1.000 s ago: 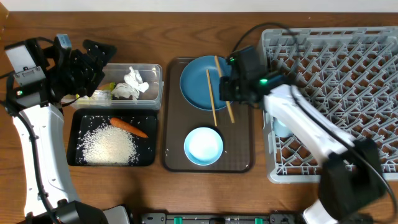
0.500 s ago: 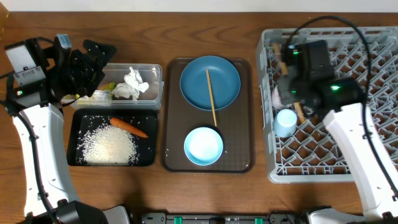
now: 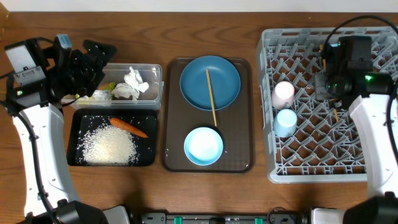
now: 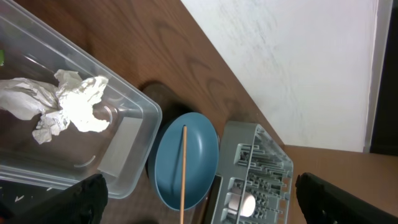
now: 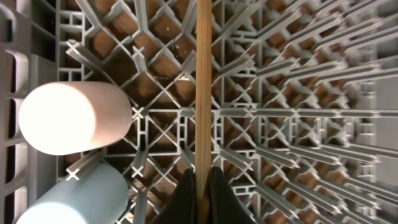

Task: Sort waste into correct bins and load items into the dishwasher rack
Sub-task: 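Lower the chopstick into the rack slots and open the right gripper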

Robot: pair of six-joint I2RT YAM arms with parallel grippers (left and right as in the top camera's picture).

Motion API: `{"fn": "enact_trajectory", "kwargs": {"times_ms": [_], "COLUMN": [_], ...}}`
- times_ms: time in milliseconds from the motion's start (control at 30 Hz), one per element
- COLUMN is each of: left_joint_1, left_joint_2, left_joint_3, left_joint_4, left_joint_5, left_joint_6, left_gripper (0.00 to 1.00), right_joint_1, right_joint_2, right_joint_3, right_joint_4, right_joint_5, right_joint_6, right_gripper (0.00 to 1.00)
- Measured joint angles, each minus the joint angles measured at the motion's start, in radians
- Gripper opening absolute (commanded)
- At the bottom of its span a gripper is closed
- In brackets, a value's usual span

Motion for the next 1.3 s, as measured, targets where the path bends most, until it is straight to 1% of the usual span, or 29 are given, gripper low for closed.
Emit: {"fn": "enact_trajectory", "kwargs": {"times_ms": [233, 533, 567, 633, 867, 933, 1133, 1233, 1300], "left_joint_1": [0.000, 0.000, 0.000, 0.000, 0.000, 0.000, 0.000, 0.000, 0.000], "left_joint_2": [0.000, 0.000, 0.000, 0.000, 0.000, 0.000, 0.000, 0.000, 0.000], "left_joint_3": [0.000, 0.000, 0.000, 0.000, 0.000, 0.000, 0.000, 0.000, 0.000], "left_joint_4": [0.000, 0.000, 0.000, 0.000, 0.000, 0.000, 0.000, 0.000, 0.000], "left_joint_5": [0.000, 0.000, 0.000, 0.000, 0.000, 0.000, 0.000, 0.000, 0.000], "left_joint_6": [0.000, 0.000, 0.000, 0.000, 0.000, 0.000, 0.000, 0.000, 0.000], "left_gripper": [0.98, 0.98, 0.98, 0.98, 0.98, 0.98, 0.98, 0.98, 0.98], "right_joint_1": [-0.013, -0.013, -0.013, -0.013, -0.013, -0.013, -0.013, -0.013, -0.013], "right_joint_2": [0.069, 0.138, 0.143, 0.152, 0.157, 0.157, 0.157, 0.157, 0.157], "right_joint_3": [0.000, 0.000, -0.001, -0.001, -0.001, -0.001, -0.001, -0.001, -0.001], "right_joint_4": [0.019, 0.027, 0.027, 0.027, 0.030, 0.030, 0.033, 0.040, 0.040], "right_joint_5": [-0.064, -0.085, -0.086, -0.087, -0.090, -0.093, -0.113, -0.156, -0.206], "right_joint_6": [-0.010, -0.010, -0.010, -0.009, -0.013, -0.014, -0.012, 0.004, 0.022], "right_gripper": [0.01, 0.01, 0.02, 0.20, 0.41, 0.43, 0.38, 0.38, 0.39]}}
